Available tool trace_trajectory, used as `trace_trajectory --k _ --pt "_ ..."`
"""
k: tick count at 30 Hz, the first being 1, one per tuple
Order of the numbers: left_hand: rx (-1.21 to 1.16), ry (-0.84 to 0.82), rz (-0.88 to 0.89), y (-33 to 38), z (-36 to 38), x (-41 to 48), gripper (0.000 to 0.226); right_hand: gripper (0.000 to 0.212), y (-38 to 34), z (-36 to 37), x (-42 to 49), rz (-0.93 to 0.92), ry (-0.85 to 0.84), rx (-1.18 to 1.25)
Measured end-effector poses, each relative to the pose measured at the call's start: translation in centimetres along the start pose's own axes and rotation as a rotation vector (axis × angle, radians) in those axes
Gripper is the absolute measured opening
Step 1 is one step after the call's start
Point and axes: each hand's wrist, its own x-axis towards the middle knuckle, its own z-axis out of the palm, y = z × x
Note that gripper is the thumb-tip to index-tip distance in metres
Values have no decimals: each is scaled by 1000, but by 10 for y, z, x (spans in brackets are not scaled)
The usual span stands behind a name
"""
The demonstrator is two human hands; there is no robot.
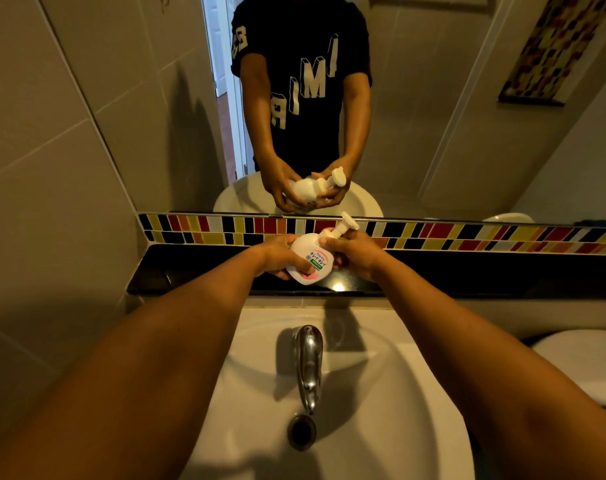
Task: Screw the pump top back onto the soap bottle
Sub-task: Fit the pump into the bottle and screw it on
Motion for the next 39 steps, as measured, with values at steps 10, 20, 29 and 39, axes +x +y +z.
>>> trace_trajectory --k 10,20,29,39 --pt "-334 -256 -168 -4 -14 -11 49 43 -7 -5 -3 -8 -52 -67" --pt "-174 -99 -100 -3 -10 -7 54 36 -5 1 -5 -40 35 -85" --pt "4 90 -1 1 6 -3 60 41 3 4 -5 -54 109 -69" --pt "208 271 75 4 20 0 68 38 9 2 -3 -60 171 -32"
